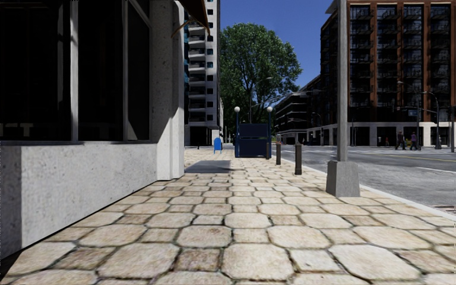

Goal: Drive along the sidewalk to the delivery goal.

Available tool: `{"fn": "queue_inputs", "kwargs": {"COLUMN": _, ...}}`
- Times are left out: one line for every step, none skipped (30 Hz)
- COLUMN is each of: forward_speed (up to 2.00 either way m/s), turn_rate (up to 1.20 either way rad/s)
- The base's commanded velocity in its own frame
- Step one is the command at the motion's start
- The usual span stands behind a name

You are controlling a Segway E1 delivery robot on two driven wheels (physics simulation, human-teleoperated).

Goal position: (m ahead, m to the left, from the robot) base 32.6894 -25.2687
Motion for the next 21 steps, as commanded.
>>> {"fn": "queue_inputs", "kwargs": {"forward_speed": 2.0, "turn_rate": 0.0}}
{"fn": "queue_inputs", "kwargs": {"forward_speed": 2.0, "turn_rate": 0.0}}
{"fn": "queue_inputs", "kwargs": {"forward_speed": 2.0, "turn_rate": 0.0}}
{"fn": "queue_inputs", "kwargs": {"forward_speed": 2.0, "turn_rate": 0.0}}
{"fn": "queue_inputs", "kwargs": {"forward_speed": 2.0, "turn_rate": 0.0}}
{"fn": "queue_inputs", "kwargs": {"forward_speed": 2.0, "turn_rate": 0.0}}
{"fn": "queue_inputs", "kwargs": {"forward_speed": 2.0, "turn_rate": 0.0}}
{"fn": "queue_inputs", "kwargs": {"forward_speed": 2.0, "turn_rate": 0.0}}
{"fn": "queue_inputs", "kwargs": {"forward_speed": 2.0, "turn_rate": 0.0}}
{"fn": "queue_inputs", "kwargs": {"forward_speed": 2.0, "turn_rate": 0.0}}
{"fn": "queue_inputs", "kwargs": {"forward_speed": 2.0, "turn_rate": 0.0}}
{"fn": "queue_inputs", "kwargs": {"forward_speed": 2.0, "turn_rate": 0.0}}
{"fn": "queue_inputs", "kwargs": {"forward_speed": 2.0, "turn_rate": 0.0}}
{"fn": "queue_inputs", "kwargs": {"forward_speed": 2.0, "turn_rate": 0.0}}
{"fn": "queue_inputs", "kwargs": {"forward_speed": 2.0, "turn_rate": 0.0}}
{"fn": "queue_inputs", "kwargs": {"forward_speed": 2.0, "turn_rate": 0.0}}
{"fn": "queue_inputs", "kwargs": {"forward_speed": 2.0, "turn_rate": 0.0}}
{"fn": "queue_inputs", "kwargs": {"forward_speed": 2.0, "turn_rate": 0.0}}
{"fn": "queue_inputs", "kwargs": {"forward_speed": 2.0, "turn_rate": 0.0}}
{"fn": "queue_inputs", "kwargs": {"forward_speed": 2.0, "turn_rate": 0.0}}
{"fn": "queue_inputs", "kwargs": {"forward_speed": 2.0, "turn_rate": 0.0}}
